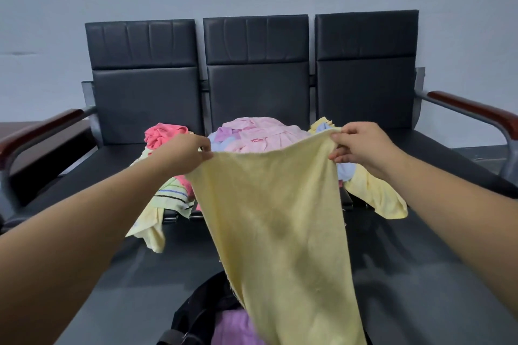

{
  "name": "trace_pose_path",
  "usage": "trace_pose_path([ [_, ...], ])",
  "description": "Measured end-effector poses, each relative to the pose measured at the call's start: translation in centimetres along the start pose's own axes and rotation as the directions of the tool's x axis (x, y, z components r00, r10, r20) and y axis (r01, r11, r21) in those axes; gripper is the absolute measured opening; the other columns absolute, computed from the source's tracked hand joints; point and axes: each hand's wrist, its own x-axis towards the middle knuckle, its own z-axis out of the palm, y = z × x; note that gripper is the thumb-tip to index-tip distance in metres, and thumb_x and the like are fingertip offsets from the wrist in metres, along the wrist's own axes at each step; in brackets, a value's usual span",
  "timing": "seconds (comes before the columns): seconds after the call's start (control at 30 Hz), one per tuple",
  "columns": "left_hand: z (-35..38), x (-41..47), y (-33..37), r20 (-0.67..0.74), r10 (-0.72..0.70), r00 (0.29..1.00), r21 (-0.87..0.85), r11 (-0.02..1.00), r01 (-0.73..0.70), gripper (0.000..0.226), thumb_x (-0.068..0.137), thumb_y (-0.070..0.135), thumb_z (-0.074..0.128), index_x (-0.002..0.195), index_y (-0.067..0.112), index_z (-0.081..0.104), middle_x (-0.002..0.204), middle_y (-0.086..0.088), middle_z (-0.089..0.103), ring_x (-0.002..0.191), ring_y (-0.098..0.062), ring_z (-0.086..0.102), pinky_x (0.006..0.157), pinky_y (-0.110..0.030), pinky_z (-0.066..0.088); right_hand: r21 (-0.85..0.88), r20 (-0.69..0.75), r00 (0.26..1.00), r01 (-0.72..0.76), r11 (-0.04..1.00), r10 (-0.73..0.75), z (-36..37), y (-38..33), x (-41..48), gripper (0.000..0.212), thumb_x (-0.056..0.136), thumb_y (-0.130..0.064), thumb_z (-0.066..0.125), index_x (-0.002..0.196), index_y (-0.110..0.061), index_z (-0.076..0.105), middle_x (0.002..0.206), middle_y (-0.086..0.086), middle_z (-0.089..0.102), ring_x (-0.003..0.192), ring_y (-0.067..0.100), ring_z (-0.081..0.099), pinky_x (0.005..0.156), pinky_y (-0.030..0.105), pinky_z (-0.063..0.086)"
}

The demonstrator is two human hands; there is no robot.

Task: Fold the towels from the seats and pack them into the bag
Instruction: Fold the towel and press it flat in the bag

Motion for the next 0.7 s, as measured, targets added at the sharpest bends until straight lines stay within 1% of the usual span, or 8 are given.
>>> trace_pose_path([
  [0.07, -0.2, -0.3, 0.3, 0.028, 0.010, 1.000, -0.271, 0.963, -0.002, 0.013, 0.099, 0.028, 0.062, 0.103, 0.015, 0.064, 0.086, -0.005, 0.062, 0.065, -0.016, 0.053, 0.053, -0.022, 0.040, -0.030, -0.002, 1.000, -0.001, 1.000, 0.001, 0.4, -0.4, -0.1, 0.007, 0.097, -0.005, 0.064, 0.091, -0.002, 0.062, 0.075, 0.015, 0.061, 0.053, 0.016, 0.068, 0.056, 0.027, 0.059],
  [0.1, -0.4, -0.6, 0.5, 0.069, 0.021, 0.997, -0.501, 0.866, 0.017, 0.009, 0.098, 0.022, 0.064, 0.102, 0.015, 0.061, 0.080, -0.006, 0.058, 0.059, -0.015, 0.054, 0.052, -0.021, 0.045, -0.047, 0.000, 1.000, 0.003, 0.999, -0.003, 0.7, -0.6, -0.2, 0.004, 0.096, -0.005, 0.066, 0.093, -0.002, 0.064, 0.074, 0.015, 0.061, 0.051, 0.014, 0.066, 0.053, 0.025, 0.057],
  [0.17, -1.0, -1.3, 1.5, 0.156, 0.125, 0.980, -0.845, 0.531, 0.067, 0.008, 0.098, 0.010, 0.062, 0.103, 0.014, 0.057, 0.073, -0.005, 0.056, 0.056, -0.014, 0.055, 0.054, -0.024, 0.052, -0.064, 0.024, 1.000, 0.011, 0.998, -0.009, 1.4, -0.9, -0.4, 0.004, 0.093, -0.004, 0.068, 0.096, 0.000, 0.068, 0.071, 0.013, 0.061, 0.047, 0.011, 0.062, 0.049, 0.022, 0.052],
  [0.23, -1.5, -1.6, 2.6, 0.171, 0.253, 0.952, -0.931, 0.357, 0.072, 0.009, 0.100, 0.003, 0.056, 0.101, 0.011, 0.060, 0.076, -0.004, 0.063, 0.063, -0.016, 0.062, 0.062, -0.026, 0.056, -0.038, 0.089, 0.996, 0.004, 0.999, -0.001, 2.3, -1.3, -0.7, 0.005, 0.093, -0.004, 0.069, 0.096, 0.000, 0.069, 0.068, 0.011, 0.059, 0.047, 0.010, 0.061, 0.049, 0.021, 0.051],
  [0.33, -2.1, -1.7, 4.1, 0.204, 0.370, 0.906, -0.930, 0.362, 0.061, 0.016, 0.099, 0.002, 0.056, 0.110, -0.001, 0.066, 0.101, -0.014, 0.072, 0.088, -0.020, 0.072, 0.079, -0.028, 0.059, 0.002, 0.168, 0.986, -0.023, 1.000, 0.022, 3.7, -2.0, -1.4, 0.013, 0.093, -0.003, 0.069, 0.103, 0.004, 0.068, 0.064, 0.010, 0.057, 0.047, 0.012, 0.059, 0.049, 0.021, 0.052],
  [0.43, -2.0, -2.0, 4.8, 0.210, 0.423, 0.881, -0.874, 0.485, -0.025, 0.024, 0.094, -0.002, 0.062, 0.118, -0.003, 0.066, 0.114, -0.017, 0.073, 0.107, -0.023, 0.071, 0.089, -0.029, 0.057, 0.028, 0.119, 0.993, 0.008, 1.000, -0.011, 4.7, -3.0, -2.0, 0.015, 0.091, 0.005, 0.061, 0.102, -0.005, 0.064, 0.068, 0.011, 0.058, 0.046, 0.015, 0.060, 0.046, 0.024, 0.050],
  [0.6, -1.8, -2.4, 6.4, 0.091, 0.336, 0.937, -0.761, 0.631, -0.153, 0.020, 0.089, 0.017, 0.075, 0.096, -0.001, 0.073, 0.089, -0.012, 0.078, 0.091, -0.025, 0.075, 0.077, -0.026, 0.060, -0.032, 0.156, 0.980, 0.134, 0.990, -0.127, 5.8, -4.0, -2.7, 0.030, 0.089, 0.009, 0.049, 0.077, -0.007, 0.072, 0.066, 0.016, 0.064, 0.054, 0.016, 0.066, 0.059, 0.028, 0.060],
  [0.7, -1.9, -2.6, 7.0, 0.062, 0.328, 0.943, -0.754, 0.634, -0.171, 0.023, 0.092, 0.022, 0.073, 0.094, -0.002, 0.073, 0.083, -0.010, 0.078, 0.087, -0.020, 0.075, 0.071, -0.023, 0.056, -0.048, 0.331, 0.926, 0.209, 0.977, -0.182, 6.3, -4.2, -3.5, 0.011, 0.090, -0.014, 0.071, 0.084, -0.008, 0.077, 0.074, 0.014, 0.070, 0.067, 0.018, 0.069, 0.070, 0.031, 0.063],
])
